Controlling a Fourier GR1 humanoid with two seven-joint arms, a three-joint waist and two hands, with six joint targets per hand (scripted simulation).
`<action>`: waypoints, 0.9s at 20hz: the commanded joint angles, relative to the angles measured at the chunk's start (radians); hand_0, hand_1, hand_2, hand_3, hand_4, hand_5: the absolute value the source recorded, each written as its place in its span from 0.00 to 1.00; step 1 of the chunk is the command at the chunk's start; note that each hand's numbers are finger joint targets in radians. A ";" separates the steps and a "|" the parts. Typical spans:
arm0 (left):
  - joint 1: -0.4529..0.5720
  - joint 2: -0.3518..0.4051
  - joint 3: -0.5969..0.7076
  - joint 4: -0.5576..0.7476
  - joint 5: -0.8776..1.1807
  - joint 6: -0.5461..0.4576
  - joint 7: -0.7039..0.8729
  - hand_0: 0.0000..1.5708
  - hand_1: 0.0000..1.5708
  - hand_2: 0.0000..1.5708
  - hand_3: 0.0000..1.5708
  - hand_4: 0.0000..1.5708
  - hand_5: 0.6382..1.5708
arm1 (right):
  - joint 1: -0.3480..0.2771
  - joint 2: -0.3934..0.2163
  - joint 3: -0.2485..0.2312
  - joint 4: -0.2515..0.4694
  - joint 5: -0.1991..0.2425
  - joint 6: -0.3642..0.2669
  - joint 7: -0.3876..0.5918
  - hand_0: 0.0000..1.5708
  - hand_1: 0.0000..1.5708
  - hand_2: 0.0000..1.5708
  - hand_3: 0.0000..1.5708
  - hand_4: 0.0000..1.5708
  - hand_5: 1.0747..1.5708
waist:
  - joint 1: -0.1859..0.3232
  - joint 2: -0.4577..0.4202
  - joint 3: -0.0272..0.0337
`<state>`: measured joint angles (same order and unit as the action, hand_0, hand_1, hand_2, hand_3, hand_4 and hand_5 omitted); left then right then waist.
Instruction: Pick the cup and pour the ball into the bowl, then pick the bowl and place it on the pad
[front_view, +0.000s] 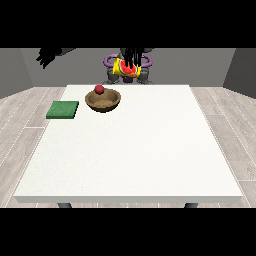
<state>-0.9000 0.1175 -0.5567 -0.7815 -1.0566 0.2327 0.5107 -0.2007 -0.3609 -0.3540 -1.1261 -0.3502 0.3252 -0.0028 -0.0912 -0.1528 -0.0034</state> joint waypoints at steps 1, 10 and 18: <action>0.067 0.072 0.216 -0.110 0.232 0.111 -0.124 0.51 0.51 0.76 0.56 0.83 0.98 | 0.024 -0.004 -0.007 -0.006 0.007 -0.026 0.018 0.00 0.00 0.00 0.07 0.48 0.97 | 0.068 -0.015 -0.0058; 0.079 0.095 0.686 -0.309 0.870 -0.090 -0.305 0.00 0.00 0.00 0.00 0.67 1.00 | 0.049 0.086 0.018 0.007 0.050 -0.117 -0.011 0.00 0.00 0.00 0.00 0.49 0.97 | 0.168 0.029 -0.0053; 0.075 0.297 0.889 -0.304 1.172 -0.454 -0.329 0.00 0.00 0.00 0.00 0.67 0.99 | 0.079 0.183 0.017 0.075 0.088 -0.183 -0.181 0.00 0.00 0.00 0.00 0.47 0.99 | 0.251 0.151 0.0036</action>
<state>-0.8206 0.3301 0.2445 -1.0797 -0.0167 -0.0745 0.1800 -0.1402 -0.1972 -0.3264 -1.0965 -0.2739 0.1527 -0.1101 0.1232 -0.0493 -0.0030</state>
